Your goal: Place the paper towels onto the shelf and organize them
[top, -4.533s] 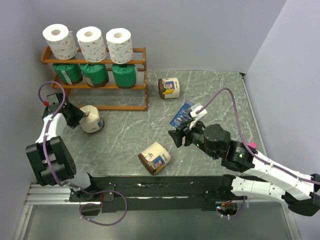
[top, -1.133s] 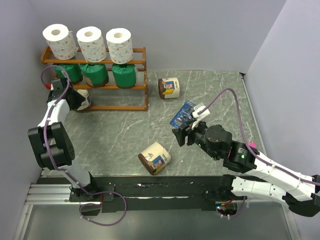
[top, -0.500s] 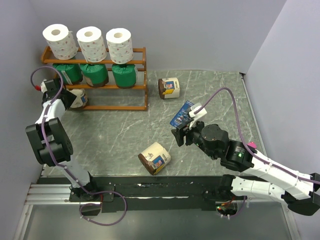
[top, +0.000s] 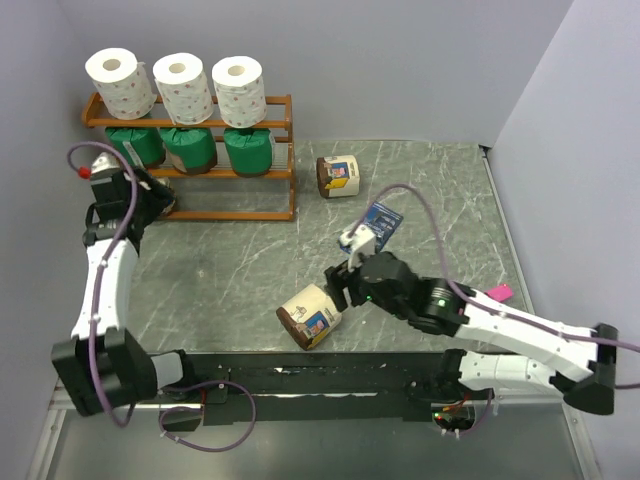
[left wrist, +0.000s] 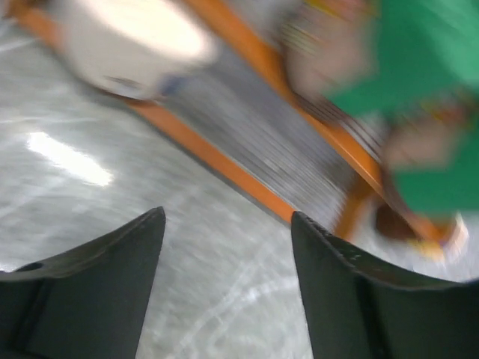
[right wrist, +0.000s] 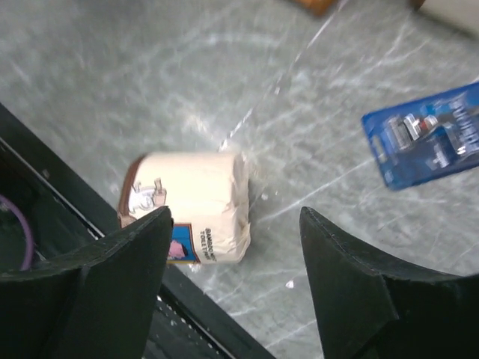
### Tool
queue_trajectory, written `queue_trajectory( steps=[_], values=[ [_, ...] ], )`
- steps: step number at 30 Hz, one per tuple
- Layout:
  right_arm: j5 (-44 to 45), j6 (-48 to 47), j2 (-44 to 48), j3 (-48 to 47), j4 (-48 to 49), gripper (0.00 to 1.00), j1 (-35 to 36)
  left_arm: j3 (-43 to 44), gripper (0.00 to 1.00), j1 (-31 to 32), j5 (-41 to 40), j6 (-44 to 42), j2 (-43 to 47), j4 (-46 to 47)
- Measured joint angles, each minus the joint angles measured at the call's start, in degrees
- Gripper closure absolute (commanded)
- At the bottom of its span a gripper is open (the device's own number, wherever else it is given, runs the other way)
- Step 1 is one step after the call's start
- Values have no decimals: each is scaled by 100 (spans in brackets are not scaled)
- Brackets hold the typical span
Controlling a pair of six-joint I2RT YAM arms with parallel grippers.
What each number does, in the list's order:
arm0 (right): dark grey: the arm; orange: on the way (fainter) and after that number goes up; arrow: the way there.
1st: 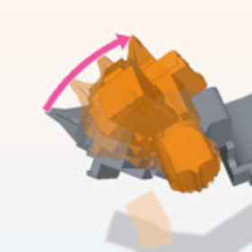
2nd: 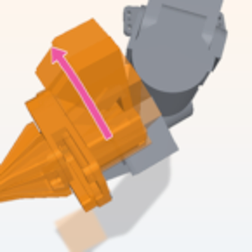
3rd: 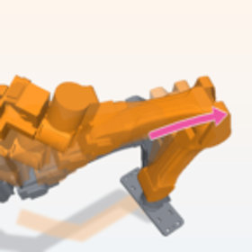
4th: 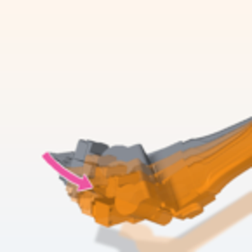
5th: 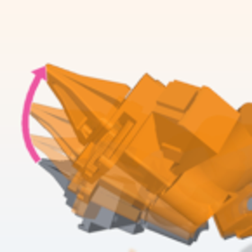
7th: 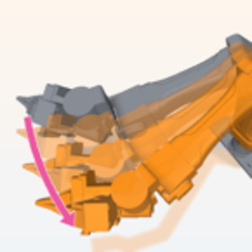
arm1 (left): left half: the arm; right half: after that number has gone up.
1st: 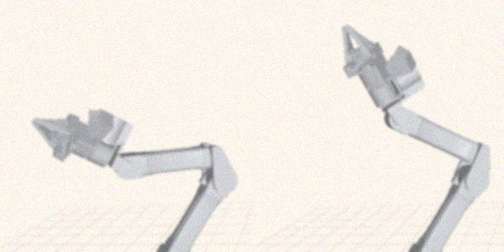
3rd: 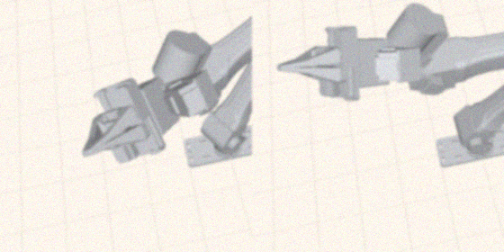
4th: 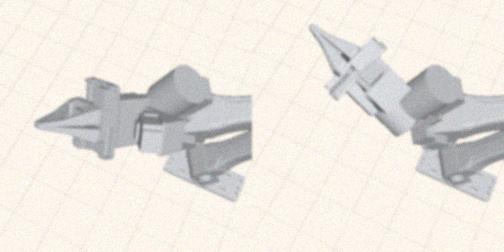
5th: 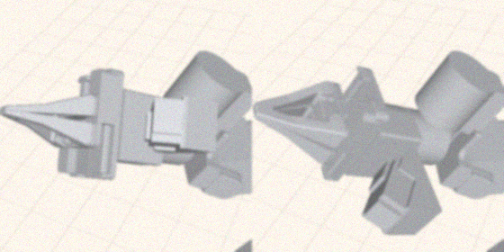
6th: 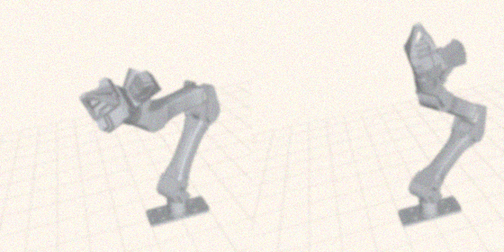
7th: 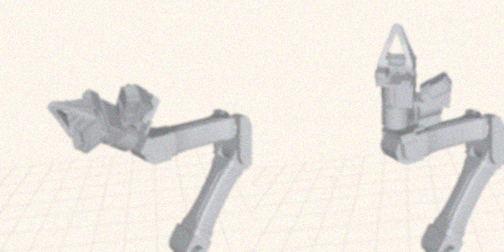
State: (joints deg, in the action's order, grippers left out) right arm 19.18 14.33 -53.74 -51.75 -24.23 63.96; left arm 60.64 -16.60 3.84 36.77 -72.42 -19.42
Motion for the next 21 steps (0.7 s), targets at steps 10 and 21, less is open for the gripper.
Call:
queue_trajectory(
  steps=[10,21],
  values=[
    [-1239,-155,-1200,-2,-55,2,-619,-933,4,1139,754,-699,1298,-243],
    [-4251,-170,-1530,461,837,5,-2277,-1447,4,1272,1357,-916,1615,-396]
  ],
)
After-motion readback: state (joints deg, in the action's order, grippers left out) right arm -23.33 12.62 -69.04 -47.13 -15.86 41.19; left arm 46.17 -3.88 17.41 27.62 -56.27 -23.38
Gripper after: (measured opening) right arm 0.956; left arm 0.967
